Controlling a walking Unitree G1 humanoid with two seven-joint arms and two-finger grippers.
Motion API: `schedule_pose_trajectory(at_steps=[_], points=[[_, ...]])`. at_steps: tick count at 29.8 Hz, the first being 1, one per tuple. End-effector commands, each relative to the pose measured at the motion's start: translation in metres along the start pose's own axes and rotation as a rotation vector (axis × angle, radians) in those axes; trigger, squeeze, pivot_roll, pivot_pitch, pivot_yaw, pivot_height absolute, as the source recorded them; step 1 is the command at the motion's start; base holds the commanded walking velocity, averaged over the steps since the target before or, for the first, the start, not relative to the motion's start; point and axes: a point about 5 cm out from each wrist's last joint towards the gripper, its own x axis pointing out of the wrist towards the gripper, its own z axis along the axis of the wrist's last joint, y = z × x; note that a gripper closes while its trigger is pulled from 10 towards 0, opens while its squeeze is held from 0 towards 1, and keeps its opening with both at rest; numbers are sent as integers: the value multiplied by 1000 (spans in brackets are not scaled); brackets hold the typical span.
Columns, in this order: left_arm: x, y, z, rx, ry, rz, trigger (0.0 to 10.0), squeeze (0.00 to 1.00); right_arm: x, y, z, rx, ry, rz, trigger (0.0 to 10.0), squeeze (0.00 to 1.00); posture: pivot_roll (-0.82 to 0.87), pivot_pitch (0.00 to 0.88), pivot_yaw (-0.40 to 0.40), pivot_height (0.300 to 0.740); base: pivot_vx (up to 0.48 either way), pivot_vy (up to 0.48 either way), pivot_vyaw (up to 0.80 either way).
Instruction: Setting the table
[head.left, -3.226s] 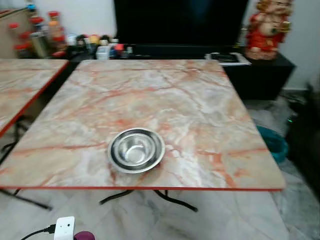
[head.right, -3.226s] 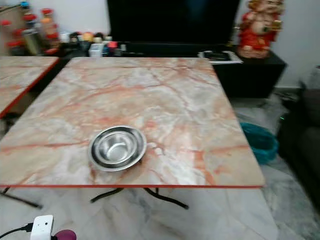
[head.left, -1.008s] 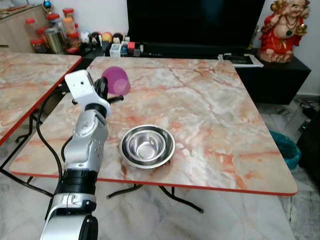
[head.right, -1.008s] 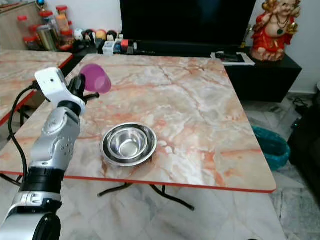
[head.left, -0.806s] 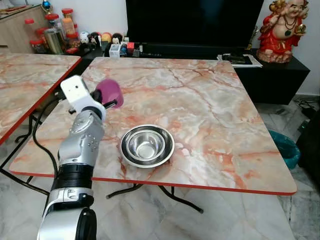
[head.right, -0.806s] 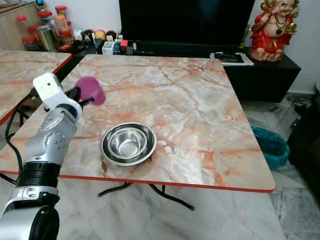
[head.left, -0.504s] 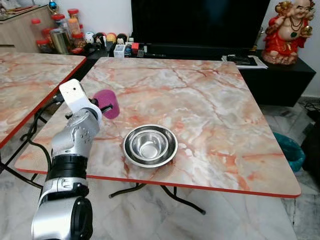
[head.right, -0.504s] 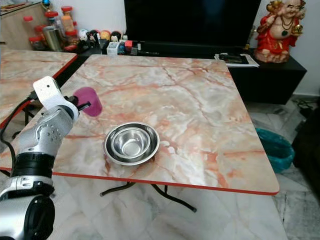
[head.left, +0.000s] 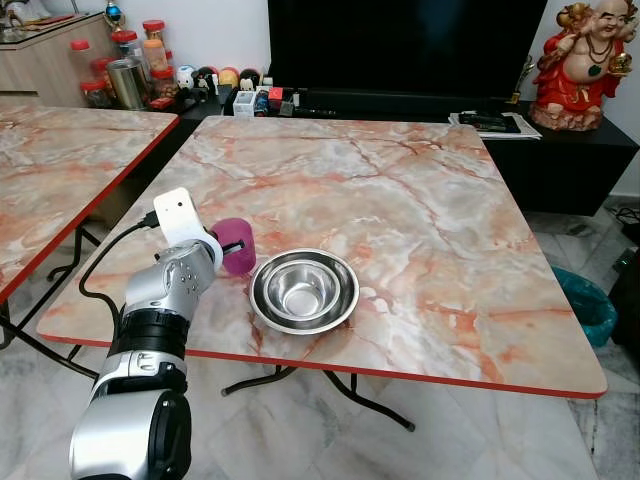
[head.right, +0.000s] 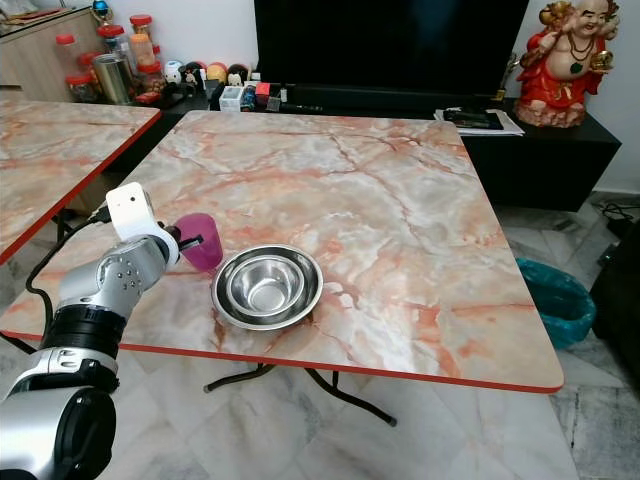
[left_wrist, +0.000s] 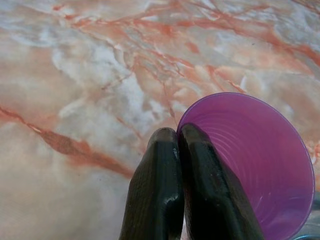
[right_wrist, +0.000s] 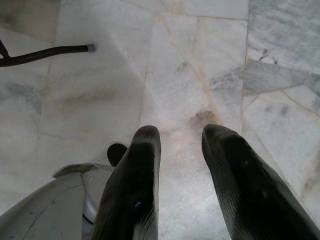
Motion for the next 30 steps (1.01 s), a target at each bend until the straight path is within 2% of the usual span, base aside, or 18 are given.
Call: schedule_pose_trajectory(at_steps=[1, 13, 29, 30], points=[[0, -4, 6, 32, -8, 6, 10000, 0, -1, -2, -1, 15, -6, -11, 10000, 0, 44, 50, 11, 740, 0, 0, 0], [4, 3, -5, 58, 39, 48, 10000, 0, -1, -2, -1, 22, -5, -11, 10000, 0, 43, 60, 15, 740, 0, 0, 0], [6, 4, -12, 41, 64, 46, 10000, 0, -1, -2, -1, 21, -3, -13, 10000, 0, 39, 62, 13, 740, 0, 0, 0], [6, 4, -12, 41, 64, 45, 10000, 608, -1, -2, -1, 22, -4, -13, 10000, 0, 39, 62, 13, 740, 0, 0, 0]])
